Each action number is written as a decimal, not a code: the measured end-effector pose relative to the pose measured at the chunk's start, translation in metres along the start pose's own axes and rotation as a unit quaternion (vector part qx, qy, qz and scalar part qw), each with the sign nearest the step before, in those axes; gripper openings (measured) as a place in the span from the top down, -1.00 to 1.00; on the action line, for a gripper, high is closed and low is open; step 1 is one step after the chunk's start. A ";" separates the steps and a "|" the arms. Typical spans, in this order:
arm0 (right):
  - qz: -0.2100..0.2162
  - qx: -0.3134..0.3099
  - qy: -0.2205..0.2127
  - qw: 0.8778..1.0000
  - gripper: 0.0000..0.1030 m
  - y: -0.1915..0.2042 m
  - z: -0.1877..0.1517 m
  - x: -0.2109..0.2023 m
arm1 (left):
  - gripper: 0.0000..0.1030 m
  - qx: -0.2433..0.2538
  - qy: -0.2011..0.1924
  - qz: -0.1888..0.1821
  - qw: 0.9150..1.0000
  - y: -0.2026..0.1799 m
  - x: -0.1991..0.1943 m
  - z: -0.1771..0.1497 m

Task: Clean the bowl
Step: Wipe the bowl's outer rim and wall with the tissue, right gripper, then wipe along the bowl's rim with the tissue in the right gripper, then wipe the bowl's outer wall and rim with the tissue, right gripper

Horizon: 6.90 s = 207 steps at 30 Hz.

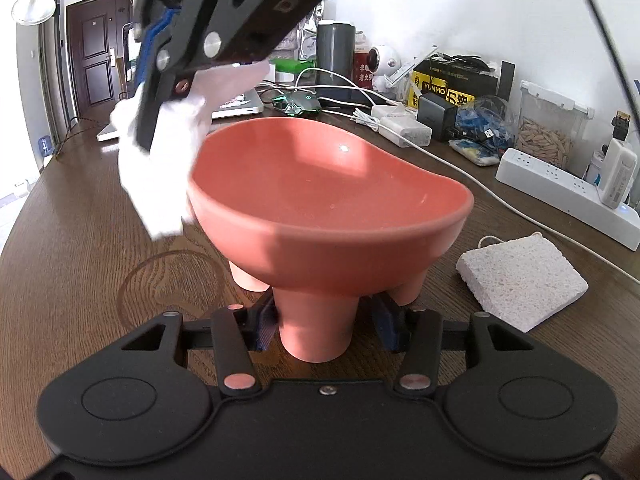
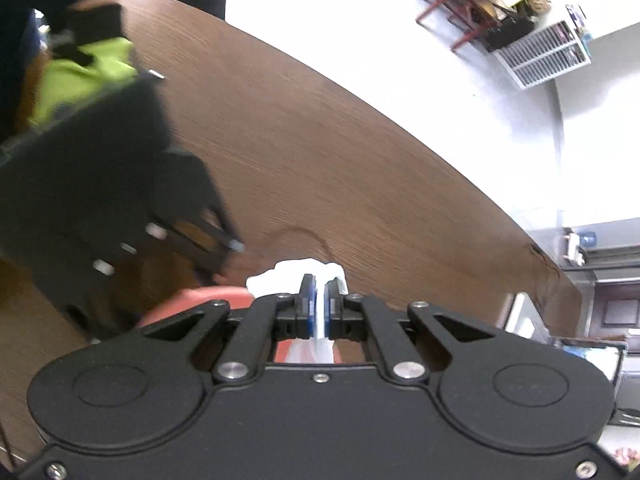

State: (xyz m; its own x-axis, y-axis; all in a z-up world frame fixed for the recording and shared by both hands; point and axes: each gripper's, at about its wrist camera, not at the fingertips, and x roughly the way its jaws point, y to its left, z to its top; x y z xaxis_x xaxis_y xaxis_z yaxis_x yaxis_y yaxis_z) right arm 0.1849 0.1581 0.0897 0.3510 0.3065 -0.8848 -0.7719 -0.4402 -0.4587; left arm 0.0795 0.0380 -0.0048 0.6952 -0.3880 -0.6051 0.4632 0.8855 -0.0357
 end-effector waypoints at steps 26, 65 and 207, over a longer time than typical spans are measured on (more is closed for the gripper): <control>0.037 0.124 0.119 0.984 0.95 0.055 -0.106 -0.021 | 0.06 -0.002 0.000 -0.001 1.000 -0.001 -0.003 -0.001; 0.033 0.070 -0.066 0.995 0.95 0.067 -0.007 -0.058 | 0.06 -0.003 0.000 -0.002 1.000 -0.003 0.001 0.000; -0.007 0.261 0.079 0.962 0.94 0.048 -0.136 -0.023 | 0.05 -0.003 0.000 -0.001 1.000 -0.004 0.000 -0.002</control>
State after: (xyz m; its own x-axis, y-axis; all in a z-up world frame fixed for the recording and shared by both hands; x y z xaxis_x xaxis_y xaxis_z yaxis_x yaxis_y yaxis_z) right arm 0.2117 0.0153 0.0771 0.4073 0.1594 -0.8993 -0.9132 0.0586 -0.4032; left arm 0.0767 0.0351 -0.0067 0.6952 -0.3892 -0.6044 0.4606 0.8866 -0.0411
